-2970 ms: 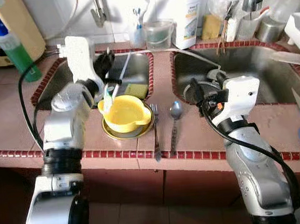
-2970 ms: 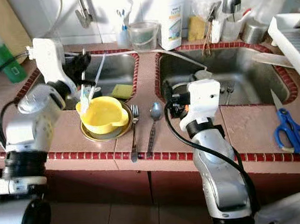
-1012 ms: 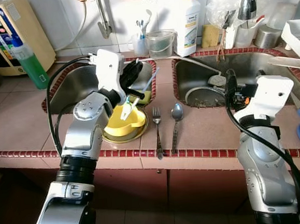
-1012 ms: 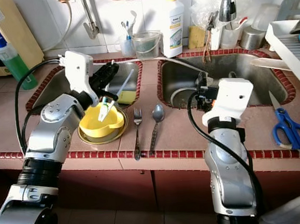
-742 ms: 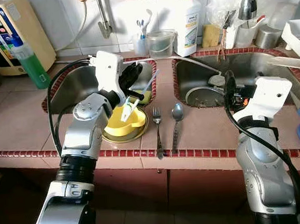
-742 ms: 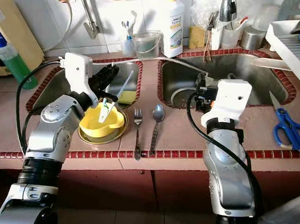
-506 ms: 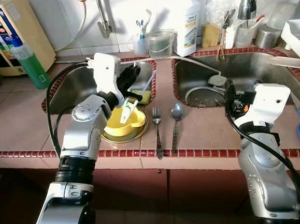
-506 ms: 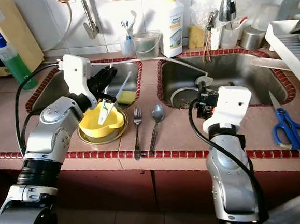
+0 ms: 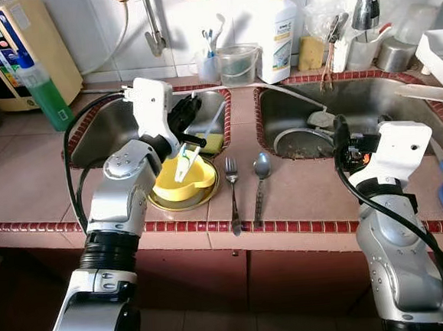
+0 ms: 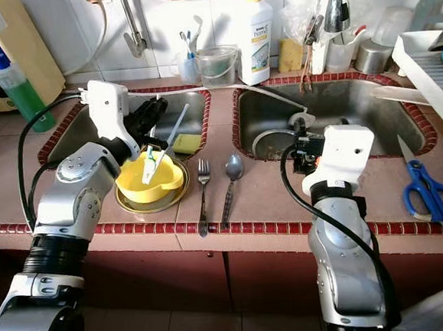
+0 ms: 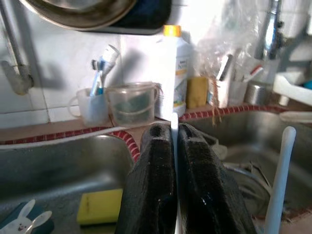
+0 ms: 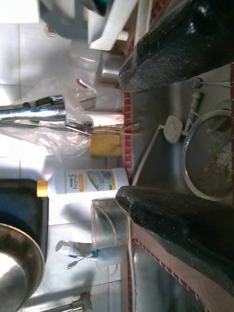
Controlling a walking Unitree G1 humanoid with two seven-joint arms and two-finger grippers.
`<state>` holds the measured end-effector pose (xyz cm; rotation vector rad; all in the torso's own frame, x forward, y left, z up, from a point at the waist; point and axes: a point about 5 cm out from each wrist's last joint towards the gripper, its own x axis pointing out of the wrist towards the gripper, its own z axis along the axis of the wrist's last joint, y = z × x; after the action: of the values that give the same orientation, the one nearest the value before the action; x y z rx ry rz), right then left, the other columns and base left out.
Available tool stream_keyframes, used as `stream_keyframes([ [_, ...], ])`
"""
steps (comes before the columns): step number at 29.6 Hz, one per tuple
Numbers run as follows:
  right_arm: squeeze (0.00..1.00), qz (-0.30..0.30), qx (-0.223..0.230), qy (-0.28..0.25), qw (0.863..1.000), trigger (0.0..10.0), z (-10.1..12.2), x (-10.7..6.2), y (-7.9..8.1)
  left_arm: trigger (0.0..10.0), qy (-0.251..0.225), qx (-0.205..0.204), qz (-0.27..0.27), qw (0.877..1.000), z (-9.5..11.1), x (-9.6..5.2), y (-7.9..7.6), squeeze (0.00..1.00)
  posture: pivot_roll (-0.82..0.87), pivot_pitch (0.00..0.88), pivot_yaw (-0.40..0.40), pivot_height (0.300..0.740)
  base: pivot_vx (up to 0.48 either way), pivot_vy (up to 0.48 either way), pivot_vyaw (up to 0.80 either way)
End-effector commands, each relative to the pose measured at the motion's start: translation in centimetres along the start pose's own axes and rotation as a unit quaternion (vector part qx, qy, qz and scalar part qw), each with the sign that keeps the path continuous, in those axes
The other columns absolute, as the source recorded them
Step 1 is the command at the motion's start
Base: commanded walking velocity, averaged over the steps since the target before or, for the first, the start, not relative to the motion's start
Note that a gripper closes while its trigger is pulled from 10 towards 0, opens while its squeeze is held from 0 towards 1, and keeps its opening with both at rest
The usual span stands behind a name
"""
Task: Kitchen organization
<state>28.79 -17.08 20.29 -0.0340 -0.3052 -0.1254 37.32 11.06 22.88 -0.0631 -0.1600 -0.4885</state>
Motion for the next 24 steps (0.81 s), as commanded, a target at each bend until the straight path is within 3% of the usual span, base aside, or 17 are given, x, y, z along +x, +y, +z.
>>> stream_keyframes([
  [1,0.00,0.017,0.002,-0.009,1.000,10.0,0.6,0.5,0.4,10.0,-0.018,0.019,0.028,0.999,0.7,-0.3,0.4,0.00,-0.13,0.000,0.016,0.703,0.000,0.000,0.00],
  [9,0.00,0.044,0.001,-0.015,0.999,10.0,0.8,1.6,0.9,10.0,-0.027,0.022,0.084,0.996,0.7,-1.6,1.0,0.00,-0.10,0.000,-0.024,0.703,0.000,0.000,0.00],
  [15,0.00,0.075,0.007,-0.002,0.997,10.0,0.2,1.8,1.7,10.0,-0.022,0.040,0.138,0.989,-0.2,-3.6,1.9,0.00,-0.08,0.000,-0.039,0.703,0.000,0.000,0.00],
  [24,0.00,0.067,0.006,-0.001,0.998,10.0,0.0,1.6,1.7,10.0,-0.015,0.027,0.137,0.990,-0.7,-4.4,1.5,0.00,-0.08,0.000,-0.023,0.703,0.000,0.000,0.00],
])
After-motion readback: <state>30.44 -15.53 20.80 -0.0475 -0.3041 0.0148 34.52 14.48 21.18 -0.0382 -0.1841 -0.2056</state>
